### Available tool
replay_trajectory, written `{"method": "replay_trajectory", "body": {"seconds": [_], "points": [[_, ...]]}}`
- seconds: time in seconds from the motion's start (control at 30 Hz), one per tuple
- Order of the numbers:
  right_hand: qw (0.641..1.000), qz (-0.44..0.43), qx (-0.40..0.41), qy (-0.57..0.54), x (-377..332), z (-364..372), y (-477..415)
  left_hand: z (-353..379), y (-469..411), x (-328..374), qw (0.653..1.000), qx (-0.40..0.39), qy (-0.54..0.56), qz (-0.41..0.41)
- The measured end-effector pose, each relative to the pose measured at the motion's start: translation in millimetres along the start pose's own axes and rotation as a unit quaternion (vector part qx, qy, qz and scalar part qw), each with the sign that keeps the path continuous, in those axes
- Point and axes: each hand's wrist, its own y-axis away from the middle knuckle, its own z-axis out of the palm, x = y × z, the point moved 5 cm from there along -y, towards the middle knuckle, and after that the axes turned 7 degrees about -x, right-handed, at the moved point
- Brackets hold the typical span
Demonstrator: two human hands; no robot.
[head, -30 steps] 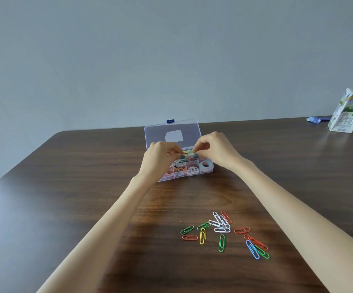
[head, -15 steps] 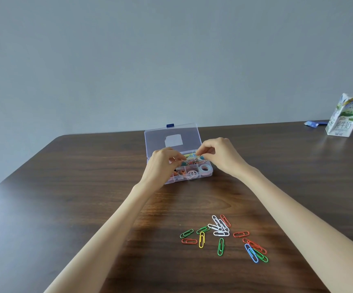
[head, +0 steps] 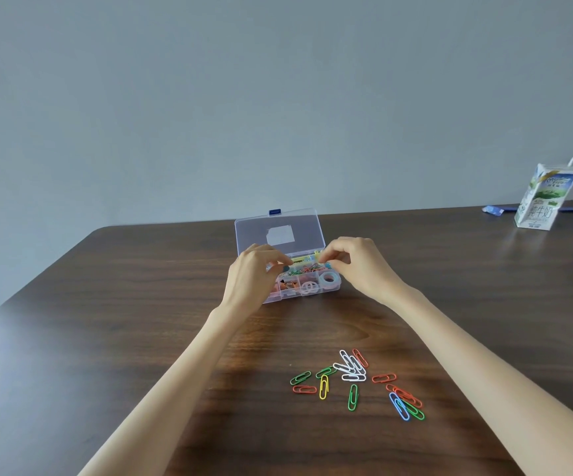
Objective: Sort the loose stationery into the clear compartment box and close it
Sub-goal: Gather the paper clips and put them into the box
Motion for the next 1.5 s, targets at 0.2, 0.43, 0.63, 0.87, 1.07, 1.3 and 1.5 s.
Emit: {"method": "replay_trajectory", "body": {"seconds": [0.2, 0.43, 0.63, 0.87, 1.07, 1.3, 1.5], "points": [[1.000, -0.006, -0.005, -0.015, -14, 2, 17, -2, 18, 8, 0.993, -0.001, 0.118, 0.001], [0.999, 0.006, -0.039, -0.005, -21, 2, 55, 2, 58, 25, 0.992, -0.048, 0.108, 0.031], [0.995, 0.048, -0.075, 0.042, -18, 3, 95, 5, 90, 34, 0.991, -0.079, 0.102, 0.021], [0.990, 0.031, -0.124, 0.057, -30, 13, 136, 0, 112, 50, 0.991, -0.103, 0.079, 0.033], [0.994, 0.045, -0.068, 0.066, -28, -4, 158, -1, 133, 52, 0.987, -0.159, 0.020, 0.028], [0.986, 0.091, -0.106, 0.093, -21, -15, 183, 4, 141, 51, 0.981, -0.190, 0.022, 0.011], [0.989, 0.097, -0.057, 0.095, -24, -14, 190, 1, 134, 57, 0.974, -0.223, 0.030, -0.019]]}}
